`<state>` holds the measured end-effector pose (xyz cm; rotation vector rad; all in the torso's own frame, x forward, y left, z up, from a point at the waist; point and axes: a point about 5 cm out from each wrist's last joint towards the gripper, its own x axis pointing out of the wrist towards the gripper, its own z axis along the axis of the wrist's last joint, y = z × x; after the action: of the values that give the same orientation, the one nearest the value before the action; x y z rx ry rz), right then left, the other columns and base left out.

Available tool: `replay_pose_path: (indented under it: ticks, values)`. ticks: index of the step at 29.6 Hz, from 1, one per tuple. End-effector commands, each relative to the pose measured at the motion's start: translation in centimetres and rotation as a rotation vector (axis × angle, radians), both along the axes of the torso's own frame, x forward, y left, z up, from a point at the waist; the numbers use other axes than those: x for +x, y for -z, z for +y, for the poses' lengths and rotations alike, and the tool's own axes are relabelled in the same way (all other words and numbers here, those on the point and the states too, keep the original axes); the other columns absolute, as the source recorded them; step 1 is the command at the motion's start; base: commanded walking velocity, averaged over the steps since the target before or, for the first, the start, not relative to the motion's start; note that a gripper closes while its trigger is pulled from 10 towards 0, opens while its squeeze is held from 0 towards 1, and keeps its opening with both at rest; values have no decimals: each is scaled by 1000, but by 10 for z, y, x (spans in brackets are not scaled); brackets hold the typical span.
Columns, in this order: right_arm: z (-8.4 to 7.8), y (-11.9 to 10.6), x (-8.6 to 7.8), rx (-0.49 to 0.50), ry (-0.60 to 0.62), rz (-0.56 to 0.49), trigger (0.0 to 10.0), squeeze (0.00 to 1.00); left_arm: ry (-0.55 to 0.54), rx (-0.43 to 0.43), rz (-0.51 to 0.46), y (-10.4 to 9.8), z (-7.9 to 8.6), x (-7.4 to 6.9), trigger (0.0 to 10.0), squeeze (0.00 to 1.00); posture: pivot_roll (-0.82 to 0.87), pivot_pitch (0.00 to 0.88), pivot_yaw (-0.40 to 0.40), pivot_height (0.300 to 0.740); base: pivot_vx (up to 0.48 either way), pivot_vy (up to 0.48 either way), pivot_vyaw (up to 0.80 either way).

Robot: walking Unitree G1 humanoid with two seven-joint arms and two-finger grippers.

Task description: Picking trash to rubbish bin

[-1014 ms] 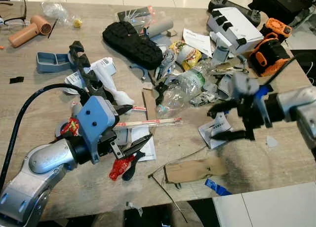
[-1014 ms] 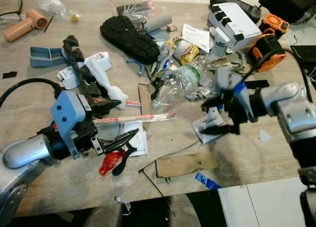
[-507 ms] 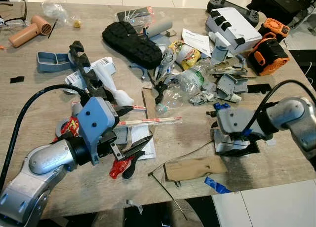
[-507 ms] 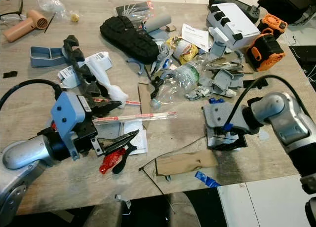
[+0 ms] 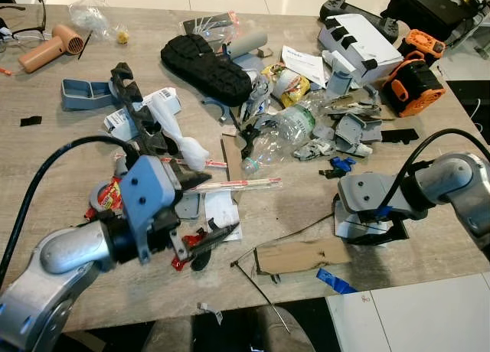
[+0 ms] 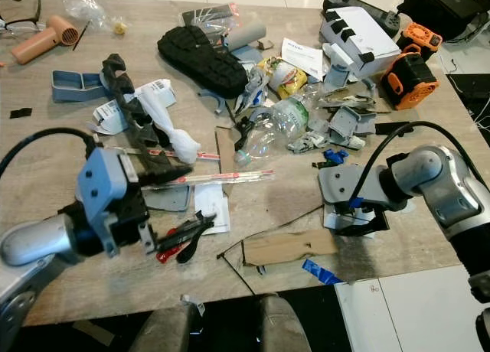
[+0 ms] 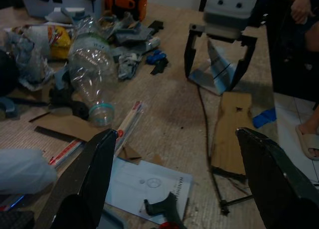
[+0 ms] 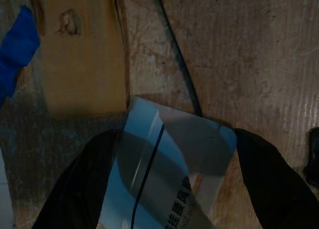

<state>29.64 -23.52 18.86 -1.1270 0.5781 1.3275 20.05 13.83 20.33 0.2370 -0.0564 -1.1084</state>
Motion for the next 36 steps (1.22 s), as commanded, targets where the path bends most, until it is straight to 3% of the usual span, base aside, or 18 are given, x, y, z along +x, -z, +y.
replay_pose_path:
  ticks: [1,2,3,17,23,25,30,33,34,35,36]
  values:
    - [-8,16,-5,-53,29,59,4980,0,38,13,17,2,-3,-5,10000,0,-4,212,-90,740,0,0,0]
    - [-8,17,-5,-54,30,58,4980,0,40,13,19,2,-3,-6,10000,0,-4,212,-90,740,0,0,0]
    - [-8,17,-5,-55,32,57,0,0,43,13,21,3,-4,-6,10000,0,-4,209,-91,740,0,0,0]
    - [-11,16,-1,-60,56,35,0,0,61,13,34,3,-5,-9,10000,0,-3,219,-91,740,0,0,0]
    - [-8,8,18,8,126,-118,0,0,61,2,32,2,-6,-7,10000,0,-5,216,-92,740,0,0,0]
    - [-5,3,26,62,161,-172,0,0,59,-4,30,2,-7,-6,10000,0,-5,214,-92,740,0,0,0]
    - [7,-20,48,321,293,-330,0,0,53,-15,21,2,-9,-3,10000,0,-7,201,-90,740,0,0,0]
    - [15,-36,54,496,333,-349,0,0,47,-21,12,1,-10,0,10000,0,-7,194,-90,740,0,0,0]
    - [21,-45,56,598,344,-340,0,0,45,-27,7,1,-11,1,10000,0,-10,186,-88,740,0,0,0]
    - [21,-45,56,598,344,-340,0,0,45,-27,7,1,-11,1,10000,0,-10,186,-88,740,0,0,0]
    - [24,-51,57,667,349,-333,0,0,44,-31,4,0,-11,2,10000,0,-10,186,-88,740,0,0,0]
